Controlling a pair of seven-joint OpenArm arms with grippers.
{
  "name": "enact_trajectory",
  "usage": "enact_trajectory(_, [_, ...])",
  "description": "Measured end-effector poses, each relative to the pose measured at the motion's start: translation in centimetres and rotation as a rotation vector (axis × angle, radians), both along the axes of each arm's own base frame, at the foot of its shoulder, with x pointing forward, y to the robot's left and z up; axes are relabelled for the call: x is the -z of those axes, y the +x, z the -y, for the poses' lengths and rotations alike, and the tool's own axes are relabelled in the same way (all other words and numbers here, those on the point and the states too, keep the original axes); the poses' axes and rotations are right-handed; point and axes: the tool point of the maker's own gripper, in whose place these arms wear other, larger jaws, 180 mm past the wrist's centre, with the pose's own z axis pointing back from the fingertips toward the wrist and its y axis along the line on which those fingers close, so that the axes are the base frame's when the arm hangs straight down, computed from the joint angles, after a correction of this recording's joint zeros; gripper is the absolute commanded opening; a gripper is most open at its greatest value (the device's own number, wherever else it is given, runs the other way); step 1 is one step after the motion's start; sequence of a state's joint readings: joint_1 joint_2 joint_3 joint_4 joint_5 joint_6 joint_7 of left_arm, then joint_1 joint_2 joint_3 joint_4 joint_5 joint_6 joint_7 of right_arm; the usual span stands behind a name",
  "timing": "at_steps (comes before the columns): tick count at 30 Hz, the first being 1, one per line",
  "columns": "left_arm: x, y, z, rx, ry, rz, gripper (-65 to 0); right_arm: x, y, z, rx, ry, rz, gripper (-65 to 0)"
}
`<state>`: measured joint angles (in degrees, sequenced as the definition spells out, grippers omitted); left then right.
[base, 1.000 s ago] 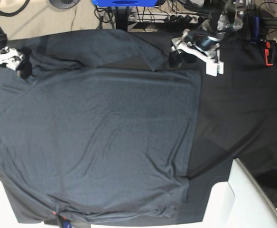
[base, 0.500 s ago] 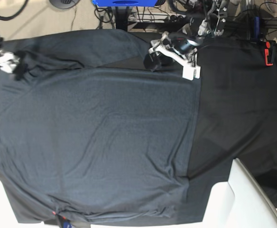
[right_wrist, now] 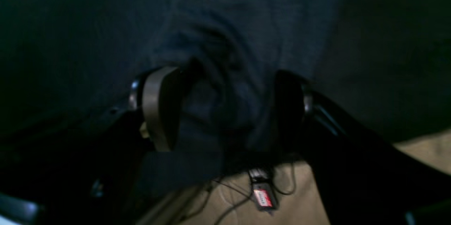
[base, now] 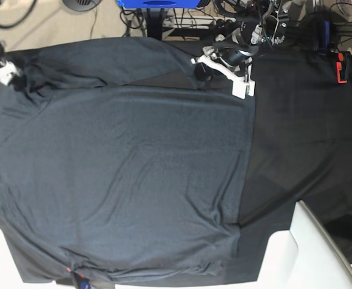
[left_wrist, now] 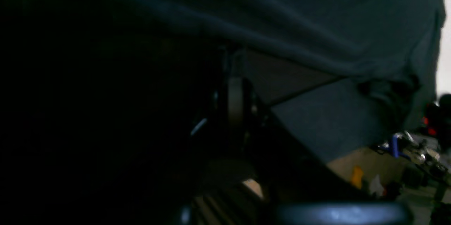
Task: Fold the T-shirt properly
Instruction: 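Reach both grippers to the shirt's edge and grasp the fabric, then drag the grasped shirt edge with the left gripper away from the right gripper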
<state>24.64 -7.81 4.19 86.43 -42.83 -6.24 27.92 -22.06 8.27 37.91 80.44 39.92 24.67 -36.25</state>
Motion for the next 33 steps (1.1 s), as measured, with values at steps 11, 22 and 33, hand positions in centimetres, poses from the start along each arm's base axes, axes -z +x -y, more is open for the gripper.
enact_trajectory(11, [-1.4, -0.1, -0.3, 0.016, 0.007, 0.033, -65.0, 2.0, 0.3, 3.0, 0.033, 0.017, -0.057, -27.6])
enact_trajectory(22, [-1.4, -0.2, 0.0, 0.021, 0.001, 0.031, -65.0, 2.9, 0.6, 2.8, 0.052, 0.043, -0.058, -30.2])
enact_trajectory(33, [-1.5, 0.0, 0.2, 0.025, 0.000, 0.036, -65.0, 3.5, -0.2, 2.9, 0.086, 0.051, -0.114, -64.5])
